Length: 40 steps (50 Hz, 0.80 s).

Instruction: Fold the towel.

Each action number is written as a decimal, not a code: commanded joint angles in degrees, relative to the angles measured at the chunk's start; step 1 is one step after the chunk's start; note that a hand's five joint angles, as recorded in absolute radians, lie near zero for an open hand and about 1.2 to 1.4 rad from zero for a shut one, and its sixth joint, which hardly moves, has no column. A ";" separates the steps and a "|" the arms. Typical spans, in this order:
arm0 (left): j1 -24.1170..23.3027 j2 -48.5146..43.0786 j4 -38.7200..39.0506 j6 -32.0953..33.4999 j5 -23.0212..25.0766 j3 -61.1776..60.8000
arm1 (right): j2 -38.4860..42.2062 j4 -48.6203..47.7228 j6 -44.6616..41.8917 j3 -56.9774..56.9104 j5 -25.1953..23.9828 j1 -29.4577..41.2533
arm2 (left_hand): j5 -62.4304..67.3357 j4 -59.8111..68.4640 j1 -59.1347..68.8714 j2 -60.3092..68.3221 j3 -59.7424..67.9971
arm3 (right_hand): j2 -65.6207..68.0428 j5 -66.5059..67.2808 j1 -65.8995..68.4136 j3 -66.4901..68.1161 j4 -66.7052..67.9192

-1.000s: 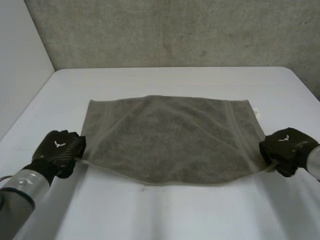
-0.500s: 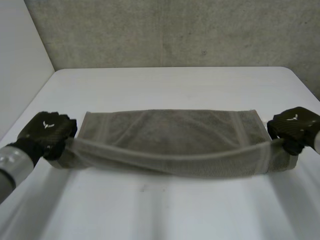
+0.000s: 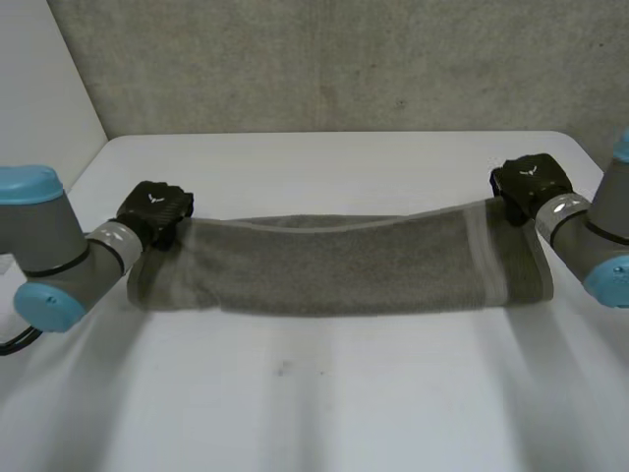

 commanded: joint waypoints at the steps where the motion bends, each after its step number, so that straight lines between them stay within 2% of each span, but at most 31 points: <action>1: -1.08 -9.68 0.29 -0.72 -4.42 12.06 | 6.51 -5.59 0.51 -6.63 3.96 1.15 | 10.94 10.23 12.82 10.28 10.32 | 12.31 12.74 1.18 11.85 11.48; 15: -2.31 -15.93 0.38 -0.63 -5.66 18.93 | 13.02 -5.94 -0.19 -13.41 5.54 1.68 | 8.79 8.08 10.68 8.14 8.18 | 12.31 12.74 1.18 11.85 11.48; 16: -2.31 -15.93 0.38 -0.63 -5.66 18.93 | 13.20 -5.94 -0.63 -13.67 5.81 1.68 | 8.77 8.06 10.66 8.12 8.16 | -5.45 -5.02 -16.58 -5.91 -6.28; 17: -2.40 -16.02 0.38 -0.54 -5.75 18.93 | 13.20 -5.94 -0.63 -13.68 5.81 1.68 | -12.71 -13.42 -10.83 -13.37 -13.32 | -5.62 -5.20 -16.76 -6.09 -6.46; 18: -2.57 -16.02 0.38 -0.46 -6.01 18.84 | 13.29 -5.94 -1.15 -14.02 6.16 1.68 | -40.73 -41.45 -38.85 -41.39 -41.35 | -57.69 -57.26 -68.82 -58.15 -58.52; 19: -2.57 -16.02 0.38 -0.45 -6.01 18.84 | 13.29 -5.94 -1.16 -14.03 6.16 1.68 | -41.01 -41.73 -39.13 -41.67 -41.63 | -57.69 -57.26 -68.82 -58.15 -58.52; 20: -2.83 -15.59 0.29 -0.63 -6.45 18.58 | 12.94 -5.94 -1.59 -13.94 6.68 1.68 | -59.06 -59.77 -57.18 -59.72 -59.68 | -57.69 -57.26 -68.82 -58.15 -58.52; 25: -3.54 -12.52 0.11 -1.07 -7.59 17.18 | 9.07 -5.86 -0.98 -12.89 6.78 1.77 | -59.06 -59.77 -57.18 -59.72 -59.68 | -57.69 -57.26 -68.82 -58.15 -58.52; 27: -3.54 -10.13 0.20 -1.42 -7.59 15.68 | 4.00 -5.86 -0.20 -10.00 6.60 1.68 | -59.06 -59.77 -57.18 -59.72 -59.68 | -57.69 -57.26 -68.82 -58.15 -58.52; 28: -3.54 -7.44 0.37 -1.94 -7.59 13.41 | 3.97 -5.86 -0.19 -9.99 6.60 1.68 | -59.06 -59.77 -57.18 -59.72 -59.68 | -57.69 -57.26 -68.82 -58.15 -58.52; 33: -3.72 1.64 0.64 -5.73 -7.59 6.10 | -8.48 -5.77 2.17 -1.83 5.81 1.24 | -59.06 -59.77 -57.18 -59.72 -59.68 | -57.69 -57.26 -68.82 -58.15 -58.52; 35: -3.89 8.20 0.64 -9.14 -7.59 0.24 | -11.38 -5.33 2.44 0.36 5.98 1.16 | -59.06 -59.77 -57.18 -59.72 -59.68 | -57.69 -57.26 -68.82 -58.15 -58.52; 40: -3.80 17.43 0.64 -12.84 -7.51 -9.17 | -18.86 -4.10 2.44 7.66 6.25 1.24 | -59.06 -59.77 -57.18 -59.72 -59.68 | -57.69 -57.26 -68.82 -58.15 -58.52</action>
